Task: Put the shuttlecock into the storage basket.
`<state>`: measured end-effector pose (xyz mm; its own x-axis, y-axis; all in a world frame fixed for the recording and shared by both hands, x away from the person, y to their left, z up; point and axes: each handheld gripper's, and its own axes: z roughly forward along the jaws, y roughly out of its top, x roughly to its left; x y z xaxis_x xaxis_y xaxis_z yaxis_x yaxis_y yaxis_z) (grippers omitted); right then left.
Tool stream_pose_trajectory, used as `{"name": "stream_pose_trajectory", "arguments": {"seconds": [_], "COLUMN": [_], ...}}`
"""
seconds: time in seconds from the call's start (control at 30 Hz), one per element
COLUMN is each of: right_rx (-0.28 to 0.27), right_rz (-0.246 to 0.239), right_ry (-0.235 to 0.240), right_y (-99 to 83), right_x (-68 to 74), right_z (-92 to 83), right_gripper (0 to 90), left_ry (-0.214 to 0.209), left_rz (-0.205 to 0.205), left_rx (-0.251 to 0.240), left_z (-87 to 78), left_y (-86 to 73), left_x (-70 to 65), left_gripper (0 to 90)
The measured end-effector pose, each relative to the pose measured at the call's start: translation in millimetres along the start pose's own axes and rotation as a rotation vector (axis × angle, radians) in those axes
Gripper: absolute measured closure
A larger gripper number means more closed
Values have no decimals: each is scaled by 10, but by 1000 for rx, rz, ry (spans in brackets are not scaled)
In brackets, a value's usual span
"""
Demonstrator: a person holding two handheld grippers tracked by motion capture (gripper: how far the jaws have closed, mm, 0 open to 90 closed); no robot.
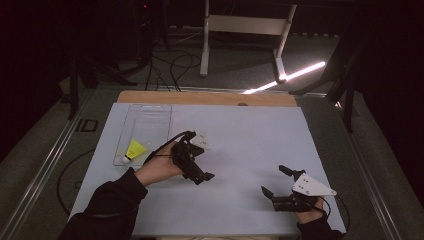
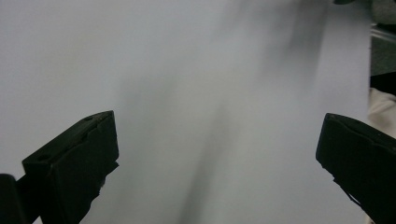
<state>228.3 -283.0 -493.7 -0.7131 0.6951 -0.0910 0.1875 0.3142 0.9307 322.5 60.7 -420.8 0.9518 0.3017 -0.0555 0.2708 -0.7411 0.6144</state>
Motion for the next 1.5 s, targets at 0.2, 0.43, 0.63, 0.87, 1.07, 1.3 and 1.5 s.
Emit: {"name": "stream_pose_trajectory", "arguments": {"seconds": [0.2,0.43,0.63,0.87,1.07,1.3,1.5], "right_rx": [4,9,11,16,17,22,24], "right_rz": [-8,-4,-4,0,-1,2,5], "right_ry": [4,10,14,21,23,25,29], "right_y": [2,3,-3,-10,-13,-15,-19], "right_x": [5,15,9,10,9,15,14], "right_z": [5,12,16,23,30,36,39], "right_gripper": [96,96,96,96,96,96,96], "left_ry": [-38,-62,-70,-68,-74,-82,-68], "left_rz": [-2,-23,-41,-58,-86,-110,-145], "left_rx": [-45,-72,-78,-106,-127,-149,-177], "left_z": [61,147,204,200,195,165,114], "left_y": [-116,-289,-463,-682,-884,-1096,-1270], "left_x": [-139,-240,-306,-378,-431,-448,-415], "left_gripper": [0,0,0,0,0,0,0]}}
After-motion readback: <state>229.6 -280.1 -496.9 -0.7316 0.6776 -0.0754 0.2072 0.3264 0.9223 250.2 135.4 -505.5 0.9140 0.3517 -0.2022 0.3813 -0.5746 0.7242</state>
